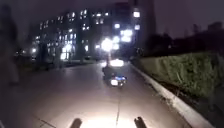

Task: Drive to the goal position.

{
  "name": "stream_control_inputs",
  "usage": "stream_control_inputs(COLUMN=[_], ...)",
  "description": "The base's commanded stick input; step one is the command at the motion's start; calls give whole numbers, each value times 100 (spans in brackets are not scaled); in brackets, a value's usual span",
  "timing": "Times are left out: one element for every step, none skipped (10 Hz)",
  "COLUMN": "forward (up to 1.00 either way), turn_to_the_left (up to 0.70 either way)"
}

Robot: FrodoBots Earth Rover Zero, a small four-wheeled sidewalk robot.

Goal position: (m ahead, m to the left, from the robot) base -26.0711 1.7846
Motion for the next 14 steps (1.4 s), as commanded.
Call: stream_control_inputs(forward=[0, 0, 0, 0, 0, 0, 0, 0, 0, 0, 0, 0, 0, 0], turn_to_the_left=[0, 11, 16, 24, 63, 70, 70, 70, 70, 70, 70, 70, 70, 70])
